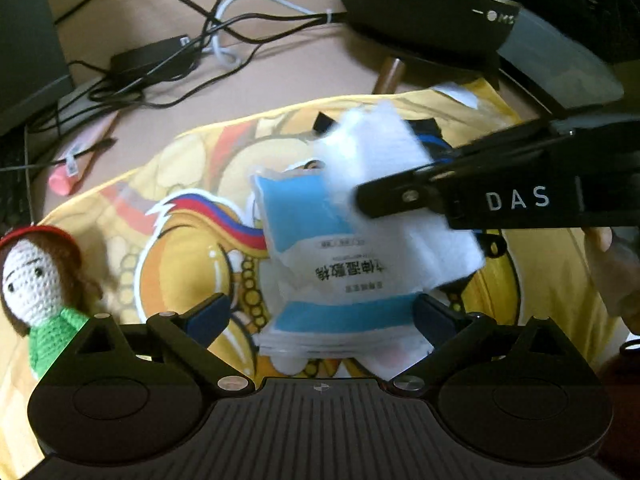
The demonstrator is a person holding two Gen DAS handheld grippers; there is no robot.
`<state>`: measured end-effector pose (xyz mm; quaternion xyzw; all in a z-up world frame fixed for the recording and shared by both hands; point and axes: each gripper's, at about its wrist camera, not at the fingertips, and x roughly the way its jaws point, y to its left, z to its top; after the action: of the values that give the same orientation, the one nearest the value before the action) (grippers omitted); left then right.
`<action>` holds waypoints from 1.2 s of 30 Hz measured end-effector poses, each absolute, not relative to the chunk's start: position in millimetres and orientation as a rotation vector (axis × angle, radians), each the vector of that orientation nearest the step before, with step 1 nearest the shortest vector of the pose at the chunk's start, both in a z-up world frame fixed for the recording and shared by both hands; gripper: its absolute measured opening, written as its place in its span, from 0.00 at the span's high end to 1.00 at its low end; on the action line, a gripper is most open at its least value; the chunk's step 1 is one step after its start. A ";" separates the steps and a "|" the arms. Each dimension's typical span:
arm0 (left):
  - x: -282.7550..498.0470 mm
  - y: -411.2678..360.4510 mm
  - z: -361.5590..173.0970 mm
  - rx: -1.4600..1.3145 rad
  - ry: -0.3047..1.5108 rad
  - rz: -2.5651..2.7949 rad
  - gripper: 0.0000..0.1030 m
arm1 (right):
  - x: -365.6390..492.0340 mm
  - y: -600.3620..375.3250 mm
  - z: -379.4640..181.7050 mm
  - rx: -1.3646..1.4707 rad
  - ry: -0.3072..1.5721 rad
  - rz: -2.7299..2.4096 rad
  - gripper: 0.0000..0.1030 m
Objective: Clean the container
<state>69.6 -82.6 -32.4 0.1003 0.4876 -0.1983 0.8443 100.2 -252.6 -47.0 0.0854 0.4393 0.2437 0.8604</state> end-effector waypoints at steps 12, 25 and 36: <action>78.6 -80.0 -31.1 0.219 1.003 -0.427 0.02 | 102.3 -233.0 -61.9 0.248 0.991 0.609 0.89; 72.6 -26.3 -19.5 0.131 1.019 -0.325 0.02 | 108.0 -220.1 -24.5 0.301 0.897 0.709 0.91; 56.8 -24.3 -25.1 0.093 1.039 -0.321 0.02 | 92.4 -188.2 -36.3 0.141 0.941 0.725 0.90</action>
<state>56.8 -24.3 -25.1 0.0444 0.4941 -0.1525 0.8547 92.4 -188.2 -36.3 0.0665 0.4429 0.3414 0.8263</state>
